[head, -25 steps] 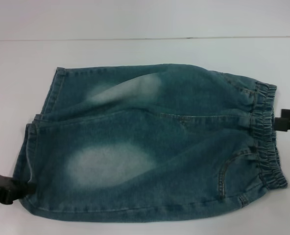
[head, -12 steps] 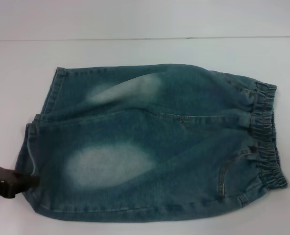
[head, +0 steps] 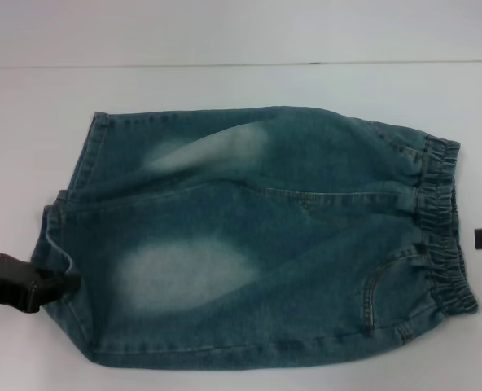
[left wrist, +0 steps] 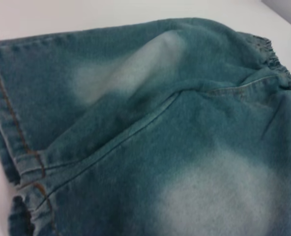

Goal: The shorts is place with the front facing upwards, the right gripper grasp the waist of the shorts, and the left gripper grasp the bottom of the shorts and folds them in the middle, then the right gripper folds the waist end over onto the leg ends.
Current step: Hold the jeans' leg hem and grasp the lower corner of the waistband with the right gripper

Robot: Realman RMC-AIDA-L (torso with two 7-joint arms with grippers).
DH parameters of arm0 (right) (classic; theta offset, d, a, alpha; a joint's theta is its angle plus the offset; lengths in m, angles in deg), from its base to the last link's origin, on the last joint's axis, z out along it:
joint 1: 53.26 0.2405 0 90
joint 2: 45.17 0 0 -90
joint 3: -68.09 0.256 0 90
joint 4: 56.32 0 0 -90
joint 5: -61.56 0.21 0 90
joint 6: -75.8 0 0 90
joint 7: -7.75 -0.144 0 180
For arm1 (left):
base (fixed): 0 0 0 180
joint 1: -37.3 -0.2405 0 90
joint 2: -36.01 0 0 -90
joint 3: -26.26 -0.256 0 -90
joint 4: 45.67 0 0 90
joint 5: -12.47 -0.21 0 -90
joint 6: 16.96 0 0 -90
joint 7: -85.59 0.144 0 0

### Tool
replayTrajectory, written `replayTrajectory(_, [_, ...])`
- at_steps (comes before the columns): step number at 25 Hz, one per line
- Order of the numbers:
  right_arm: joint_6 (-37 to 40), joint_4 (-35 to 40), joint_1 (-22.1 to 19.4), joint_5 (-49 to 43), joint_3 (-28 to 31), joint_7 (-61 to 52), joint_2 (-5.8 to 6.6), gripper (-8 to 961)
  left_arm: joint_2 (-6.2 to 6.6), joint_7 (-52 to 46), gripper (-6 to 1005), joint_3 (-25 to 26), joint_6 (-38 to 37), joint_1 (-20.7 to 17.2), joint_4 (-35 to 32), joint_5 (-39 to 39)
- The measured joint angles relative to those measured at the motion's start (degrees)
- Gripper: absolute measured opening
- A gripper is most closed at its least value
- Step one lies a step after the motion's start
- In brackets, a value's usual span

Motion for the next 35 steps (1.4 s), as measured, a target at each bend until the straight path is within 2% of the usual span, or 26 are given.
replayTrajectory(8, [-2.6,-3.0,0.4,-4.2,-2.1,-0.4,0.04,941,0.00,0.3,55,-0.6,0.2,0.0,0.2,1.3])
replayTrajectory(18, [-6.2,-6.2,1.6,-4.7,-4.7,-0.6,0.45,942,0.00,0.5,54,-0.9,0.6,0.1,0.5,1.3])
replayTrajectory(35, [-8.2,-7.7,1.9,-4.3,-5.4,-0.2,-0.06,940,0.10,0.9,55,-0.9,0.6,0.4,0.9,1.3])
